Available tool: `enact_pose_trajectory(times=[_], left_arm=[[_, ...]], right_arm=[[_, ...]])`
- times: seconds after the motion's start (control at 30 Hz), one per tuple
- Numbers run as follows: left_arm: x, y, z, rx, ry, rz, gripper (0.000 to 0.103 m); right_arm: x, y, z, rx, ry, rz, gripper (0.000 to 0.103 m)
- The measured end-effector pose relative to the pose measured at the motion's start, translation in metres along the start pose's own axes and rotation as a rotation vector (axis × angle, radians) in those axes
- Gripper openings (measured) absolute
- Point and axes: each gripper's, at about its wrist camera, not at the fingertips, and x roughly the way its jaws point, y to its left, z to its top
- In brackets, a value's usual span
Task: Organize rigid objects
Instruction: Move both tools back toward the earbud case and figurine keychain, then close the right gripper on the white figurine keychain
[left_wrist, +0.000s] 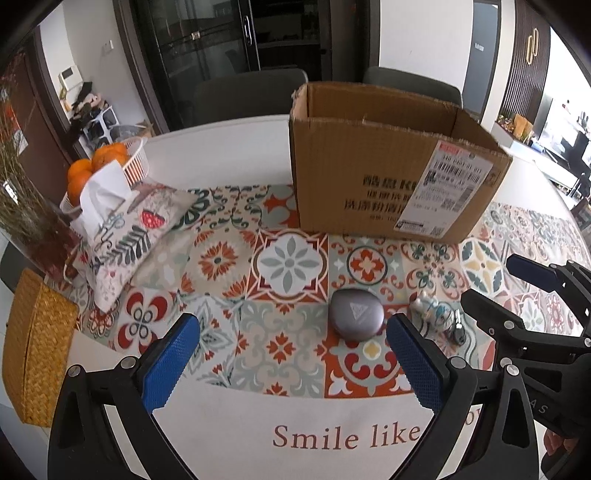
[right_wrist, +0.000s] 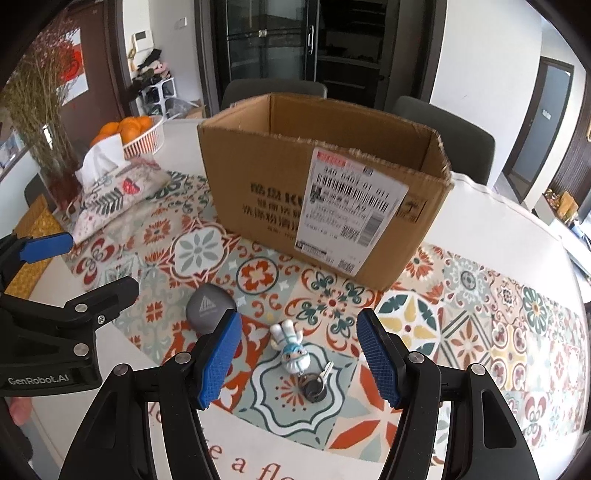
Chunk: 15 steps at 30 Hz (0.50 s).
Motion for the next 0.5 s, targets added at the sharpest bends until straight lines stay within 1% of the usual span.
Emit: enact_pose_trajectory(times=[0.27,0.5], left_arm=[[0.020,0.000,-0.017,-0.011,0.051,0.003,0.103],[0.038,-0.001,-0.026,-0.021,0.083,0.007,0.103]], right_arm=[[0.020,0.004,-0.013,-0.022,0.043,0.027,0.065],[0.039,0.008,-0.023,-0.047,0.064,0.057,0.065]])
